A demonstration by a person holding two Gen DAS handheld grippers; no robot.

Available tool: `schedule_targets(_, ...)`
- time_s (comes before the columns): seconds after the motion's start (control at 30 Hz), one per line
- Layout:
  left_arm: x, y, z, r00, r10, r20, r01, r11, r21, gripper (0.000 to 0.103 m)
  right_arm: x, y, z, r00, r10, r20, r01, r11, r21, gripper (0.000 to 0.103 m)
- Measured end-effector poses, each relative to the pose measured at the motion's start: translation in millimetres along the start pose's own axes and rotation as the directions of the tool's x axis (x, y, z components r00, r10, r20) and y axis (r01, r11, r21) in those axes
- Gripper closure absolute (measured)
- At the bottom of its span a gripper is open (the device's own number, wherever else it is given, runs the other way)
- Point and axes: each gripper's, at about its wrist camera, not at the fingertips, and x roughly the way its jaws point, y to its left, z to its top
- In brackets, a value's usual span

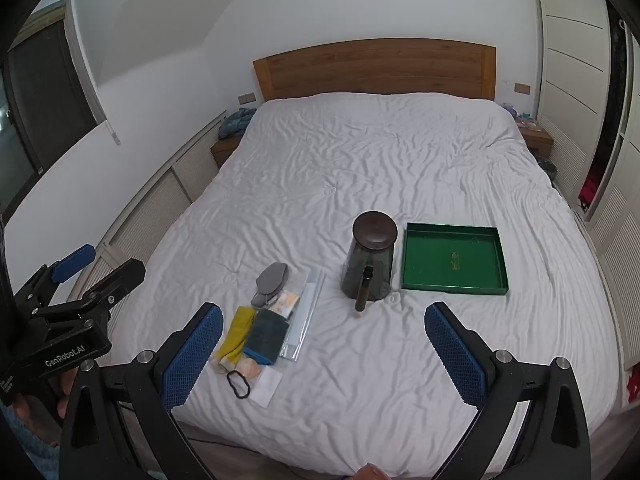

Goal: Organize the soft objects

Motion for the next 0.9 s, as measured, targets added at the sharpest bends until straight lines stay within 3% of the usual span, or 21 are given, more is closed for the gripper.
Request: schedule_targets(0.9, 5, 3, -10, 1.000, -0.010, -0.010, 0.010, 1.000, 0.002, 0.002, 3, 0, 0, 1.000, 0.000, -0.007, 0.000, 1.000, 0.002, 0.000)
